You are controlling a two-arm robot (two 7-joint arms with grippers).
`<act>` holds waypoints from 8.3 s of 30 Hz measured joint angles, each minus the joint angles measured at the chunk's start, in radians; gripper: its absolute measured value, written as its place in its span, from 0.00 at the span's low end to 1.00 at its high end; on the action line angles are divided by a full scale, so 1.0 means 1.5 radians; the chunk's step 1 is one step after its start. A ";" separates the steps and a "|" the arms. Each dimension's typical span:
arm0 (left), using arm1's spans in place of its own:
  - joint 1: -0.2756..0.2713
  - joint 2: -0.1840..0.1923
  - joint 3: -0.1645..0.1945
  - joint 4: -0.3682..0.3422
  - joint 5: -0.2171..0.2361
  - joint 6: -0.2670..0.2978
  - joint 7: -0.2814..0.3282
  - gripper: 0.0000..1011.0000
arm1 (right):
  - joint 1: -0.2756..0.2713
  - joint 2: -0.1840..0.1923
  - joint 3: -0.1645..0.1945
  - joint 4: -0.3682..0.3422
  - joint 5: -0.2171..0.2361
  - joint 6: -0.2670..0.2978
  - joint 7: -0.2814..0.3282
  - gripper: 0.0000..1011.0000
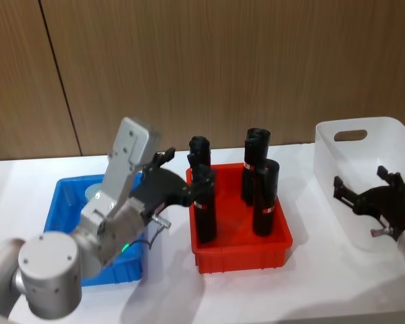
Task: Pick the cotton swabs from the blue box and place them into the white box.
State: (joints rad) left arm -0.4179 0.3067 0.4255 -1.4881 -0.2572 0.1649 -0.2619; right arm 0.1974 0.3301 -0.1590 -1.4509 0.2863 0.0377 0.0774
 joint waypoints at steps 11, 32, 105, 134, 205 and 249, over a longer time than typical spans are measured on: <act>0.067 0.028 0.011 -0.051 0.021 -0.056 0.094 0.99 | -0.066 0.003 -0.021 -0.099 0.000 -0.001 -0.004 0.99; 0.121 0.050 0.019 -0.092 0.038 -0.101 0.167 0.99 | -0.141 0.005 -0.045 -0.210 0.001 -0.003 -0.008 0.99; 0.120 0.050 0.019 -0.092 0.038 -0.101 0.167 0.99 | 0.176 -0.085 -0.041 0.267 0.012 -0.099 0.270 0.99; 0.120 0.050 0.019 -0.092 0.038 -0.101 0.167 0.99 | 0.281 -0.117 -0.051 0.446 0.014 -0.153 0.331 0.99; 0.120 0.050 0.019 -0.092 0.038 -0.101 0.167 0.99 | 0.168 -0.045 -0.014 0.076 0.023 -0.040 0.199 0.51; 0.120 0.050 0.019 -0.092 0.038 -0.101 0.167 0.99 | 0.211 -0.011 0.037 0.154 -0.074 -0.025 0.028 0.75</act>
State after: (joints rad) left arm -0.2372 0.3821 0.4543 -1.6262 -0.2003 0.0138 -0.0110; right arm 0.5133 0.3135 -0.1041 -1.2200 0.1759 0.0005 0.1201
